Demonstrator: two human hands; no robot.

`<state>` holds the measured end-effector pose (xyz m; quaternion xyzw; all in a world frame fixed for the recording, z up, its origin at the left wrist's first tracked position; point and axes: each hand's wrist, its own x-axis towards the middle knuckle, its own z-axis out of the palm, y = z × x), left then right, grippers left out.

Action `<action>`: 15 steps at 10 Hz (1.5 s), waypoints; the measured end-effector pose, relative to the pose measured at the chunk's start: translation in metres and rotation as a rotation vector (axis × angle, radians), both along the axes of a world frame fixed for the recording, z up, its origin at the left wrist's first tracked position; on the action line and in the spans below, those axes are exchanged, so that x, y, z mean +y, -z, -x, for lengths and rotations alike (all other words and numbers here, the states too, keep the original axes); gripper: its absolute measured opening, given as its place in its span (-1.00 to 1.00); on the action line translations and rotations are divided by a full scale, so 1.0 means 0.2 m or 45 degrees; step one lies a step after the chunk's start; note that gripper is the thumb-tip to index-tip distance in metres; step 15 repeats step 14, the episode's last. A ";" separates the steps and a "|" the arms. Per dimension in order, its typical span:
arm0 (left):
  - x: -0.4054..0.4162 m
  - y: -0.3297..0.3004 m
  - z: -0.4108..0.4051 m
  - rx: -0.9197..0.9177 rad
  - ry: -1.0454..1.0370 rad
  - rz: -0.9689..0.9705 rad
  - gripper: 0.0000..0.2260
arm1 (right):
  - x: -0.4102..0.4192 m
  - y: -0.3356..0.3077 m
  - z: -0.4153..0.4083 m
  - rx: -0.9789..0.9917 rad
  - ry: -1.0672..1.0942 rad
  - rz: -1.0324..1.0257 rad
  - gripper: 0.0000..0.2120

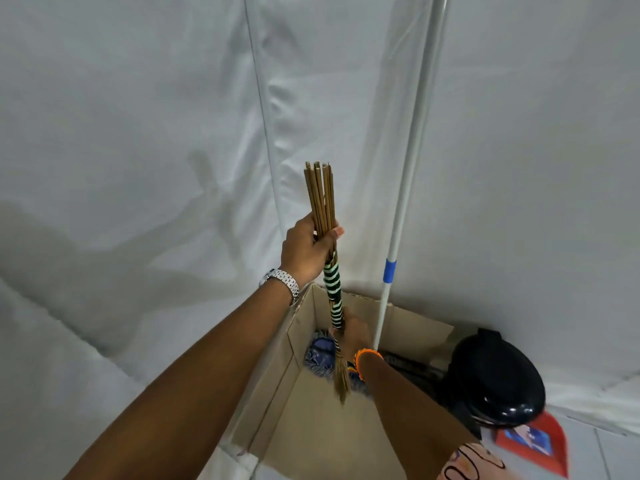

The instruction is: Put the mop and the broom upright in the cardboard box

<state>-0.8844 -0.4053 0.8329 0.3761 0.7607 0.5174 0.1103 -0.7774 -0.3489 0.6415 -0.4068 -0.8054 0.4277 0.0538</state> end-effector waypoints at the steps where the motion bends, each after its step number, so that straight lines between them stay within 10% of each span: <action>1: 0.03 0.20 0.18 -0.054 0.009 0.015 -0.97 | 0.04 0.16 0.18 -0.033 0.008 0.021 -0.62; 8: 0.53 1.69 1.13 0.263 0.078 0.143 -0.81 | 0.49 1.69 1.24 0.107 0.354 0.119 -0.78; 11: 0.64 1.86 1.19 0.086 -0.122 0.009 -0.46 | 0.64 1.88 1.42 -0.042 0.284 0.073 -0.71; 15: 0.54 1.99 1.07 0.371 -0.055 -0.044 -0.54 | 0.66 1.97 1.38 -0.348 0.069 0.017 -0.65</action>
